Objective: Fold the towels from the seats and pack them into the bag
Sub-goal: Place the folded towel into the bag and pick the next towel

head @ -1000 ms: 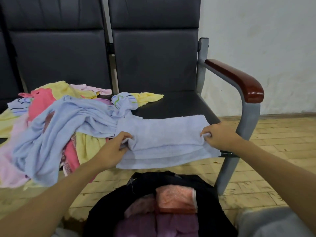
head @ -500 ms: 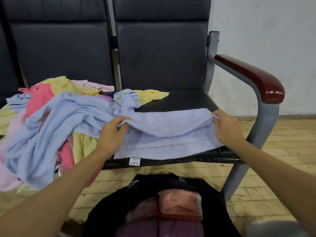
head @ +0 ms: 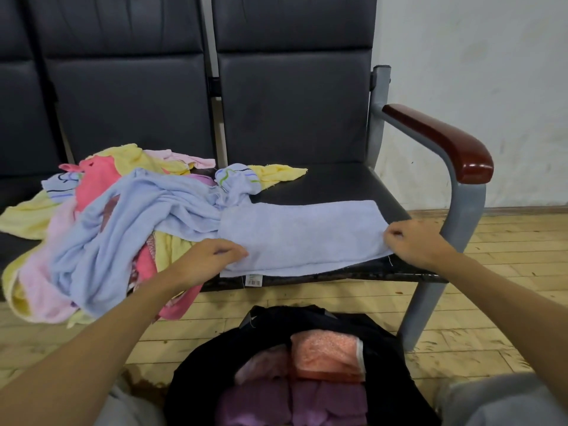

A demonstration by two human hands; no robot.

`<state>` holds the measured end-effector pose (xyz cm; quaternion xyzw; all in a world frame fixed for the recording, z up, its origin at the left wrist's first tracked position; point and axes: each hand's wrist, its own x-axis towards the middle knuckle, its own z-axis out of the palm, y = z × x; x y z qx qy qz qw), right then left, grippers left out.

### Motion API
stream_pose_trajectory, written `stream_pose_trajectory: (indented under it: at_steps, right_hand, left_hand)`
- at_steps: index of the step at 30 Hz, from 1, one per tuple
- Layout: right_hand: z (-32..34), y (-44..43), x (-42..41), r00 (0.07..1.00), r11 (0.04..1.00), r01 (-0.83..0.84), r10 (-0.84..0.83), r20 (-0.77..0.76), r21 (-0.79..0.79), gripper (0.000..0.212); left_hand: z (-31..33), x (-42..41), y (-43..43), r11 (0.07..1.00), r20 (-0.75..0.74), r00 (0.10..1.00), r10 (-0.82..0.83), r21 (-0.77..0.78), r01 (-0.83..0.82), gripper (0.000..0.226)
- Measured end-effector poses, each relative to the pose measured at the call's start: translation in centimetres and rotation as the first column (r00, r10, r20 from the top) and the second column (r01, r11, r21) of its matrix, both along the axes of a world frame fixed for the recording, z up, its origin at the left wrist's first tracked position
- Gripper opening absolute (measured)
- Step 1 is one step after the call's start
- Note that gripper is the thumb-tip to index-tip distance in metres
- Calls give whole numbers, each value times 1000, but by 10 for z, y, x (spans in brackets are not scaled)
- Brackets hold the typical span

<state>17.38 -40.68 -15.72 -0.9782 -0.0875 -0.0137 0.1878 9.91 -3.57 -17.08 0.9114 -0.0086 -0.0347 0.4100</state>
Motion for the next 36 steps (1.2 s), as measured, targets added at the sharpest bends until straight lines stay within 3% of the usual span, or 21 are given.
stream_pose_trajectory:
  at_steps: [2,4,6,9,11,13,15,17,19,21,24,26,28,30,31,36]
  right_hand:
    - [-4,4,4,999,997,51,-51,3,54,36]
    - [-6,7,12,992,987,90,-100,72,130,26]
    - [-7,11,20,983,973,159,-172,67,170,13]
    - [-11,15,29,959,940,282,-275,-63,192,31]
    - [-12,19,31,933,909,354,-324,-160,221,34]
    - [-11,22,32,914,888,391,-344,-213,241,33]
    - [-9,25,31,906,876,407,-351,-236,258,28]
    - [-6,26,28,901,861,418,-353,-252,289,23]
    - [-2,28,23,900,843,424,-353,-254,332,19]
    - [0,29,18,901,811,428,-347,-262,398,15]
    - [5,30,15,905,688,426,-328,-272,587,10]
    - [7,28,16,889,560,452,-342,-303,695,8]
    - [7,24,17,867,479,497,-311,-390,723,35]
    - [-3,12,23,846,461,531,-240,-476,711,68]
    - [-8,6,27,830,453,550,-204,-519,701,74]
    - [10,17,3,780,433,607,-169,-602,666,43]
  left_hand:
    - [-6,9,0,991,124,989,82,95,-94,19]
    - [-13,20,4,958,202,957,206,155,-239,27]
    - [-20,32,10,921,154,935,321,181,-346,42]
    - [-27,44,13,872,43,930,364,337,-356,71]
    - [-25,47,5,829,23,934,357,452,-329,65]
    - [-20,47,-8,811,23,932,362,484,-327,45]
    - [-17,46,-20,864,0,933,360,377,-334,29]
    - [-18,45,-29,925,-34,933,358,149,-350,26]
    - [-19,44,-32,921,-50,925,378,-84,-381,25]
    - [-14,39,-36,828,-148,883,445,-307,-469,30]
    - [-9,29,-37,564,-405,825,394,-603,-565,39]
    - [-5,23,-38,437,-491,816,305,-689,-578,39]
    - [0,17,-39,372,-499,826,263,-737,-564,28]
    - [6,12,-40,320,-525,811,257,-746,-584,16]
    - [7,10,-39,296,-538,799,268,-743,-600,20]
    - [6,9,-33,222,-536,799,273,-773,-595,27]
